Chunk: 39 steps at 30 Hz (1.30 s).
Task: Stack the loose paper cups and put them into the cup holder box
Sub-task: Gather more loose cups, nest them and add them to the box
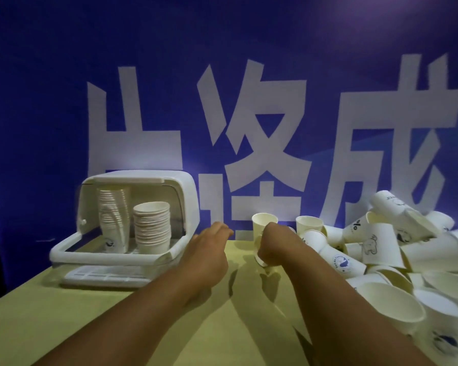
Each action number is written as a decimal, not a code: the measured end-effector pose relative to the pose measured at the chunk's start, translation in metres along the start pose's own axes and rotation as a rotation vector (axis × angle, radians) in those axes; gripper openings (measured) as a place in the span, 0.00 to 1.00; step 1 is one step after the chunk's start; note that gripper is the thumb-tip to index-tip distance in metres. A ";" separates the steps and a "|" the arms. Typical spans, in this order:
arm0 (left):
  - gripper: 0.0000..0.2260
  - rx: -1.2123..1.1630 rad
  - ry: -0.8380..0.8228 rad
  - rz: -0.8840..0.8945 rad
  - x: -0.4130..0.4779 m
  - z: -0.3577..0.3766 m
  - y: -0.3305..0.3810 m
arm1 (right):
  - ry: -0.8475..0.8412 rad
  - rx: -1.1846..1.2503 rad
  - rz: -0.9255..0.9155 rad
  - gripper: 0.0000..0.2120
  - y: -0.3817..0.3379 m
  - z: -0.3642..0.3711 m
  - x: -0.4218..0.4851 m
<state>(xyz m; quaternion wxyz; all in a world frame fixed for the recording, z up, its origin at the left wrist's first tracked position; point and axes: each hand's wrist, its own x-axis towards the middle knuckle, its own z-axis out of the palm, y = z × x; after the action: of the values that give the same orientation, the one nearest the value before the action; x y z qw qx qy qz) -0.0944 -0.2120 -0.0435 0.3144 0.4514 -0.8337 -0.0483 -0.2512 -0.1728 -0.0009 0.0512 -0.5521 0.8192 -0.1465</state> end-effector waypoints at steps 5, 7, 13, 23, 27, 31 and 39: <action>0.30 -0.018 -0.142 0.056 0.040 0.036 0.014 | -0.050 0.006 0.104 0.25 0.014 -0.018 0.011; 0.33 -0.016 -0.164 0.073 0.057 0.047 0.025 | -0.054 -0.008 0.099 0.24 0.019 -0.024 0.014; 0.30 0.025 -0.230 0.074 0.077 0.062 0.035 | -0.011 -0.024 0.085 0.25 0.029 -0.039 0.012; 0.20 -0.109 -0.069 -0.056 0.043 0.030 0.020 | 0.134 -0.066 0.042 0.08 0.024 -0.053 -0.003; 0.17 -0.116 0.125 0.053 0.013 -0.013 0.006 | 0.223 -0.054 -0.011 0.17 0.012 -0.059 -0.007; 0.16 -0.135 0.267 0.189 -0.010 -0.055 -0.021 | 0.242 0.237 -0.062 0.17 -0.005 -0.061 -0.015; 0.16 -0.143 0.542 0.289 -0.042 -0.109 -0.065 | 0.353 0.649 -0.283 0.13 -0.056 -0.039 -0.035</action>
<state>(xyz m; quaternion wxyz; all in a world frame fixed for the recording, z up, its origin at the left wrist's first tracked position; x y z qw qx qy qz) 0.0305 -0.1952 -0.0005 0.5597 0.3013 -0.7696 0.0605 -0.1978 -0.1528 0.0503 0.0608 -0.5811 0.6423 -0.4960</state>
